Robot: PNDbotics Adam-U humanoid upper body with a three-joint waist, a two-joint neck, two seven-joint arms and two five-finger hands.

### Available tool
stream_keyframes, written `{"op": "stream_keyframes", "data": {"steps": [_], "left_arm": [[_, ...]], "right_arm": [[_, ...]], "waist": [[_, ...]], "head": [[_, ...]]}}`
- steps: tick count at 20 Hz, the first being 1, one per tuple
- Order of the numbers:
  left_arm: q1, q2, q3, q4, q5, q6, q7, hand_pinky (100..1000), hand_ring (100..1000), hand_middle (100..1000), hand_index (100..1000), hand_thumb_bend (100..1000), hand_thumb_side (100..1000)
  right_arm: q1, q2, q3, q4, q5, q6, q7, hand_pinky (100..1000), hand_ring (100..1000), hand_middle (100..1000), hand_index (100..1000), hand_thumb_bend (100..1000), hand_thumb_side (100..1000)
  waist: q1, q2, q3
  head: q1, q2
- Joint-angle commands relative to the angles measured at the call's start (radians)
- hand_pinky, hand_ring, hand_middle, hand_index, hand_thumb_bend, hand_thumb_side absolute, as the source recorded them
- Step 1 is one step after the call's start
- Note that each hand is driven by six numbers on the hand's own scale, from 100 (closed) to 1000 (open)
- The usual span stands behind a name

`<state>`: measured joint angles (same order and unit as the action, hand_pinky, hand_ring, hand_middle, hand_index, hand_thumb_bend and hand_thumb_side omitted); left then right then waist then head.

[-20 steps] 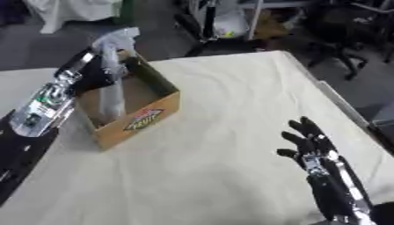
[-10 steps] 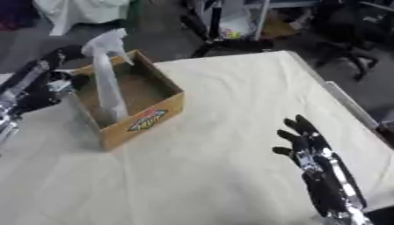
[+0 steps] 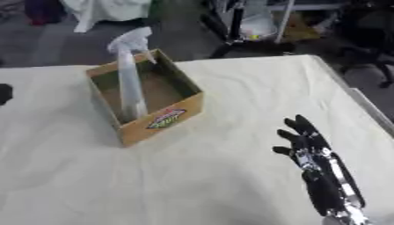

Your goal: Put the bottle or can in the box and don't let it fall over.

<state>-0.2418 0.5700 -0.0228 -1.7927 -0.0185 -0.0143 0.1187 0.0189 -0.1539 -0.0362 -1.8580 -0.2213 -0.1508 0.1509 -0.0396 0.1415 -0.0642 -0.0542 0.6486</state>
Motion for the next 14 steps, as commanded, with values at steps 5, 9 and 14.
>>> {"op": "stream_keyframes", "data": {"steps": [5, 9, 14], "left_arm": [[0.117, -0.16, 0.113, -0.045, -0.004, -0.015, 0.158, 564, 1000, 928, 835, 473, 640], [0.127, -0.259, 0.136, -0.012, -0.021, -0.029, 0.182, 559, 1000, 931, 835, 465, 641], [0.1, -0.33, 0.139, 0.025, -0.034, -0.043, 0.192, 558, 1000, 933, 836, 463, 641]], "right_arm": [[0.002, -0.019, -0.003, -0.013, 0.001, 0.001, 0.0, 739, 901, 927, 1000, 100, 550], [0.005, -0.022, -0.002, -0.011, 0.001, 0.0, 0.0, 738, 901, 927, 1000, 100, 550], [0.007, -0.02, 0.008, -0.008, 0.001, 0.003, 0.009, 737, 901, 926, 1000, 100, 552]], "waist": [[-0.005, -0.017, 0.031], [-0.008, -0.023, 0.038], [-0.005, -0.034, 0.034]], "head": [[0.028, 0.017], [0.05, 0.029], [0.075, 0.054]]}}
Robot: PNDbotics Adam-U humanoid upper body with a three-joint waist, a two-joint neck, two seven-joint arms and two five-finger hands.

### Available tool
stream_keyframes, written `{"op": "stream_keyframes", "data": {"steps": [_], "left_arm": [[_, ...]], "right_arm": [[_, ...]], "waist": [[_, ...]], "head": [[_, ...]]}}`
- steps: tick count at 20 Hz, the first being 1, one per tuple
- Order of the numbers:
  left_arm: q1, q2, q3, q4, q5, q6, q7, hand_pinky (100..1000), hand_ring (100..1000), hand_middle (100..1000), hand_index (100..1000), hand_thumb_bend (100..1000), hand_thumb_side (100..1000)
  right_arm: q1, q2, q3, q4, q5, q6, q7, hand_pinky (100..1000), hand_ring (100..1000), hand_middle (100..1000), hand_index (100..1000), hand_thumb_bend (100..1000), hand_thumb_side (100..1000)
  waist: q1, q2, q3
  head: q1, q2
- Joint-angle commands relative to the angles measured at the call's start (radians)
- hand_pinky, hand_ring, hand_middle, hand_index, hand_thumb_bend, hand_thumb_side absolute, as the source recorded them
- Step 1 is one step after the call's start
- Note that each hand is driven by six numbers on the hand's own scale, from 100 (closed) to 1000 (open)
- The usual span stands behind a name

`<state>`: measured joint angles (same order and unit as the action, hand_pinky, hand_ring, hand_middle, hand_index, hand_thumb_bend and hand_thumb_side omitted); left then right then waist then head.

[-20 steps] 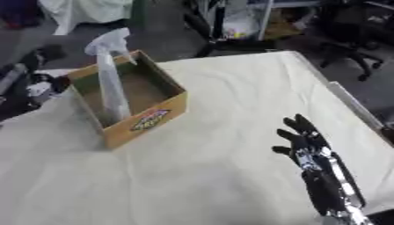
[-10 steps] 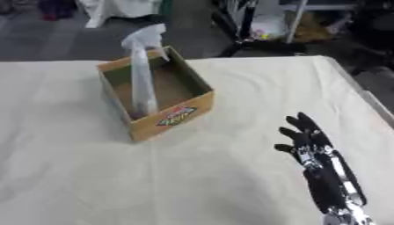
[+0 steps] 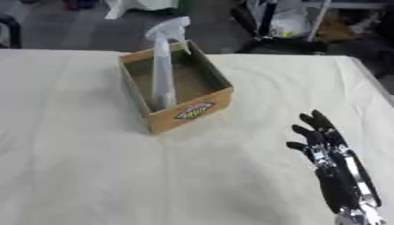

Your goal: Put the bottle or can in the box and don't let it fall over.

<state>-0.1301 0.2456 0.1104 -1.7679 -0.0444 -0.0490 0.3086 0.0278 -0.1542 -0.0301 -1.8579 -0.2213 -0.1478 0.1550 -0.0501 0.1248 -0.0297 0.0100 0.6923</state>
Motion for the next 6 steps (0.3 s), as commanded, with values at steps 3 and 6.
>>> {"op": "stream_keyframes", "data": {"steps": [3, 6], "left_arm": [[-0.013, -0.011, 0.0, 0.006, -0.014, -0.01, -0.006, 558, 1000, 934, 836, 462, 643], [-0.009, -0.013, -0.002, 0.007, -0.017, -0.012, -0.013, 557, 1000, 933, 835, 463, 641]], "right_arm": [[-0.001, -0.021, 0.007, -0.006, 0.0, 0.002, 0.008, 737, 901, 927, 1000, 100, 552], [0.0, -0.021, 0.009, -0.006, 0.0, 0.002, 0.013, 737, 901, 926, 1000, 100, 551]], "waist": [[0.007, -0.021, -0.001], [0.008, -0.022, -0.001]], "head": [[0.016, 0.02], [0.012, 0.018]]}}
